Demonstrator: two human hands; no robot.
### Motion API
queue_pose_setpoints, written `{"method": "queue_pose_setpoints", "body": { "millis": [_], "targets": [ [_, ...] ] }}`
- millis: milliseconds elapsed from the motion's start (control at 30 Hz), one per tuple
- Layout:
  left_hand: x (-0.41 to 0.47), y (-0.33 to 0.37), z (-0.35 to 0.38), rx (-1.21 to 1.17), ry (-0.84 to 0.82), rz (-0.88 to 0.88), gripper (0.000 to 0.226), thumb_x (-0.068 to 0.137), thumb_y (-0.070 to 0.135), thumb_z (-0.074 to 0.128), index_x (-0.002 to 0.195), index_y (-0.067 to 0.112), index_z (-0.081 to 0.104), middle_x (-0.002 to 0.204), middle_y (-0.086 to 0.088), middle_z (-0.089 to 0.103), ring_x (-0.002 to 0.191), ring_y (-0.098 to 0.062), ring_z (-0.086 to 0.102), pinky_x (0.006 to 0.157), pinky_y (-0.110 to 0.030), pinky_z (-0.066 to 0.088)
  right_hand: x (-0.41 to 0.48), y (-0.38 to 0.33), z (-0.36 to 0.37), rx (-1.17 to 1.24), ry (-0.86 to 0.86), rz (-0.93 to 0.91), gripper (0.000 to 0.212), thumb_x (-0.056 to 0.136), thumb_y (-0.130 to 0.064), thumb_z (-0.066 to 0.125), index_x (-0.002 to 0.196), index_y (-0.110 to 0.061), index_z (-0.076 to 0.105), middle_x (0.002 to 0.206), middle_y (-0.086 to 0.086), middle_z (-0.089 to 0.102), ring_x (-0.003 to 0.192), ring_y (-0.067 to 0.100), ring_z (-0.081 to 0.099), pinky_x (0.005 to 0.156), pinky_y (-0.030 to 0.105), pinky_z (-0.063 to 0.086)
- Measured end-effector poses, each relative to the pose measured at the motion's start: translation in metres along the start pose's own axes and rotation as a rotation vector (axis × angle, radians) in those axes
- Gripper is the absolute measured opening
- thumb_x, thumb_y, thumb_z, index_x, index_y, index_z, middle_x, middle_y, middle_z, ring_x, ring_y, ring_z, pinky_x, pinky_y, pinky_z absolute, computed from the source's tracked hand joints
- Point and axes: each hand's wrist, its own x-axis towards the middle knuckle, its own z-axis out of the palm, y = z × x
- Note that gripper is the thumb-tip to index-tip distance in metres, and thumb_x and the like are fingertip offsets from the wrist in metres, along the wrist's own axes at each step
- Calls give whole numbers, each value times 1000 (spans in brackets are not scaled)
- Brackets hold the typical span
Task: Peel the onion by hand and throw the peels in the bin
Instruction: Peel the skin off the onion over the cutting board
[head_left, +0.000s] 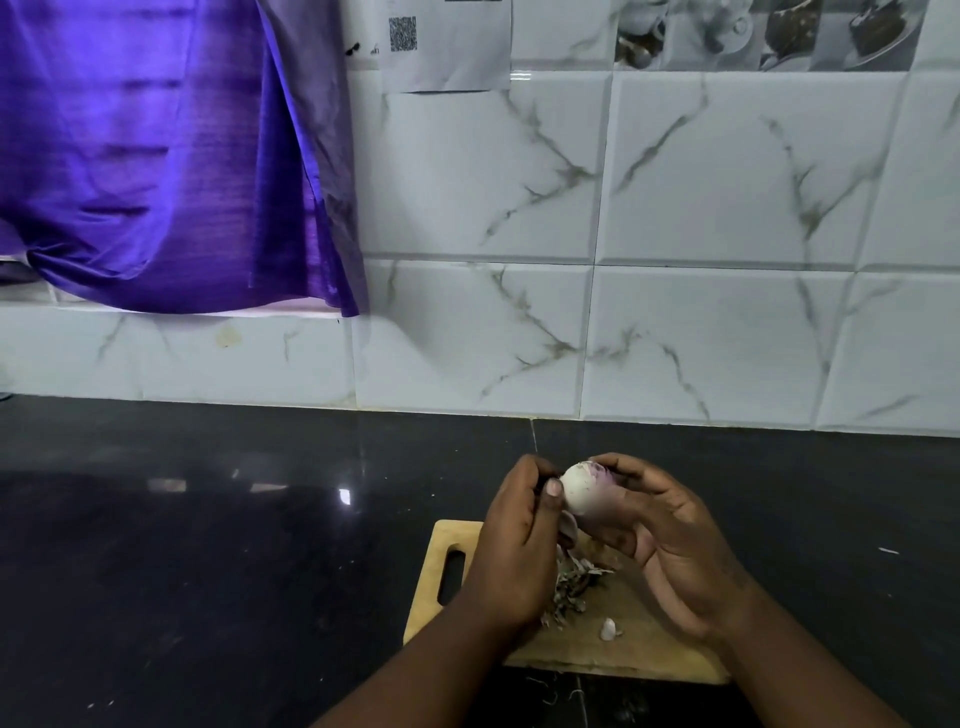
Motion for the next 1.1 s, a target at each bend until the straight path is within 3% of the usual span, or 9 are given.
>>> {"method": "queue_pose_setpoints", "body": {
  "millis": [133, 267, 333, 467, 567, 733, 900, 1000, 1100],
  "targets": [
    [0, -2, -2, 67, -2, 28, 25, 112, 34, 38, 102, 21, 56, 95, -2, 61, 87, -24, 62, 77, -53, 55, -1, -1, 1, 9, -11, 4, 34, 82, -13, 69, 115, -6, 72, 116, 25, 72, 91, 30, 75, 76, 43, 65],
    [-2, 2, -4, 202, -8, 96, 22, 112, 31, 37, 97, 22, 51, 92, 9, 54, 82, -9, 53, 69, -26, 45, 0, -2, 0, -36, -34, 10, 37, 78, -22, 79, 112, -8, 75, 116, 27, 72, 93, 31, 75, 74, 41, 64],
    [-2, 3, -4, 249, -2, 101, 20, 112, 27, 38, 98, 21, 51, 92, 8, 54, 82, -9, 53, 68, -28, 45, 0, 0, -1, -61, -57, 13, 60, 63, -36, 93, 113, -9, 74, 119, 26, 72, 98, 34, 74, 78, 45, 64],
    [-1, 2, -4, 269, 15, 54, 21, 113, 26, 38, 97, 21, 51, 90, 6, 54, 81, -10, 52, 69, -37, 46, -2, -2, 2, -1, -73, 17, 21, 81, -11, 73, 99, -15, 81, 106, 18, 76, 88, 27, 77, 70, 38, 65],
    [1, -1, -3, 254, 2, 5, 22, 112, 26, 38, 96, 19, 51, 89, 3, 55, 80, -13, 52, 70, -42, 47, -2, -3, 1, 62, -69, 25, 31, 83, -7, 55, 93, -17, 82, 99, 15, 78, 81, 22, 77, 62, 31, 63],
    [0, -4, -3, 268, -57, 21, 6, 98, 27, 56, 94, 25, 60, 89, 10, 60, 82, -10, 57, 70, -38, 50, -3, -6, 0, 101, -44, 17, 32, 84, -9, 56, 112, -6, 71, 105, 18, 77, 84, 25, 78, 63, 32, 64],
    [4, 0, -8, 144, 80, 20, 25, 96, 22, 42, 84, 28, 63, 88, 7, 62, 84, -9, 60, 71, -30, 49, -1, -5, 0, 33, 7, 16, 32, 86, -11, 60, 116, -7, 70, 112, 23, 75, 88, 26, 76, 68, 36, 64],
    [0, 4, -7, -7, 46, -71, 37, 103, 40, 39, 88, 18, 65, 82, -1, 66, 77, -15, 62, 69, -39, 51, 0, -3, -2, -1, 29, 15, 34, 88, -12, 62, 120, -6, 68, 118, 25, 73, 97, 31, 73, 81, 41, 61],
    [-2, 5, -6, -21, -30, -90, 33, 106, 52, 49, 96, 25, 65, 89, 2, 72, 84, -17, 70, 75, -47, 58, 1, -1, -2, 12, 22, 21, 35, 88, -11, 62, 122, -5, 67, 118, 24, 73, 97, 29, 74, 83, 40, 61]
  ]
}}
